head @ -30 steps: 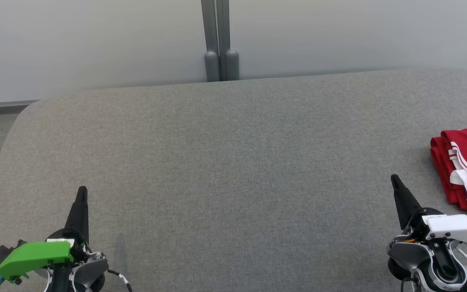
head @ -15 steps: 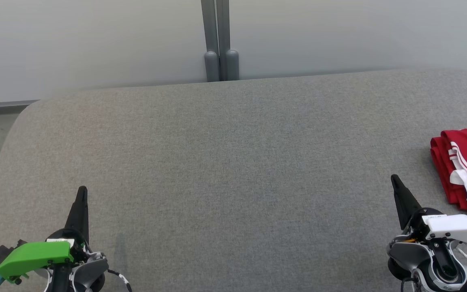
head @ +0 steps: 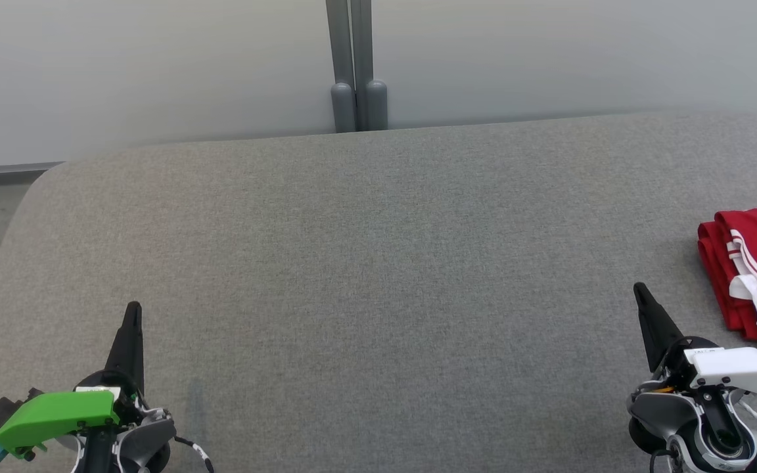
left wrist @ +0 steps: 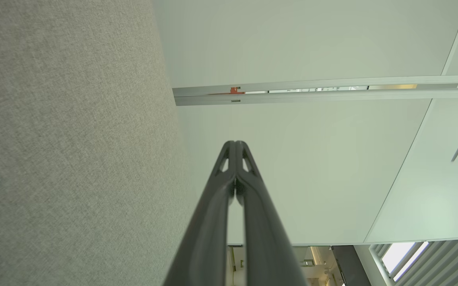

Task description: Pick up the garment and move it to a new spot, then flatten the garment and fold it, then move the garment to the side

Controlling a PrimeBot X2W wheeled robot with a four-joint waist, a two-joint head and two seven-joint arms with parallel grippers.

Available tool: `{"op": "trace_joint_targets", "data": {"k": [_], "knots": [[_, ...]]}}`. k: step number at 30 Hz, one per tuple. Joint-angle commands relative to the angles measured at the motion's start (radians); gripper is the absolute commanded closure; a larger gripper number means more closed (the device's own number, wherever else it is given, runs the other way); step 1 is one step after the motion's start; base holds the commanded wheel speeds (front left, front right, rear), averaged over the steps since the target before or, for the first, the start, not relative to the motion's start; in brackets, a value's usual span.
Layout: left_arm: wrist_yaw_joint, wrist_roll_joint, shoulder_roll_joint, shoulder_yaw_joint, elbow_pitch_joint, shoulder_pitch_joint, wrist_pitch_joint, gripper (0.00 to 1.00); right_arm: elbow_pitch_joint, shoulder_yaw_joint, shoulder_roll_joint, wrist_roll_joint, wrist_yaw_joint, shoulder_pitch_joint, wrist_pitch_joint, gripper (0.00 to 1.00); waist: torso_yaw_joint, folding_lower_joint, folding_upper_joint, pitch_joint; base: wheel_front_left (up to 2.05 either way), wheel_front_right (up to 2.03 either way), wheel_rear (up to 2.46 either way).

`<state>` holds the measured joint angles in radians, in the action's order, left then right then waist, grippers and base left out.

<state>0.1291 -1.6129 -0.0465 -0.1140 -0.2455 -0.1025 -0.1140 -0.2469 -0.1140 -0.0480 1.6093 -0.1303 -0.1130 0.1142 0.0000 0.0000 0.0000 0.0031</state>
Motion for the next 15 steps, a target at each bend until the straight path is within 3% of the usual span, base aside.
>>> {"op": "trace_joint_targets", "data": {"k": [1,15], "knots": [[0.005,0.000,-0.007,-0.002,0.002,-0.012,-0.004,1.00,0.006,-0.002,-0.004,0.007,-0.001,0.009,0.004,1.00,0.000,0.0000,0.0000,0.000,0.00,0.00,0.00],[0.005,0.000,-0.007,-0.002,0.002,-0.012,-0.004,1.00,0.006,-0.001,-0.004,0.007,-0.001,0.009,0.004,1.00,0.000,0.0000,0.0000,0.000,0.00,0.00,0.00]]}}
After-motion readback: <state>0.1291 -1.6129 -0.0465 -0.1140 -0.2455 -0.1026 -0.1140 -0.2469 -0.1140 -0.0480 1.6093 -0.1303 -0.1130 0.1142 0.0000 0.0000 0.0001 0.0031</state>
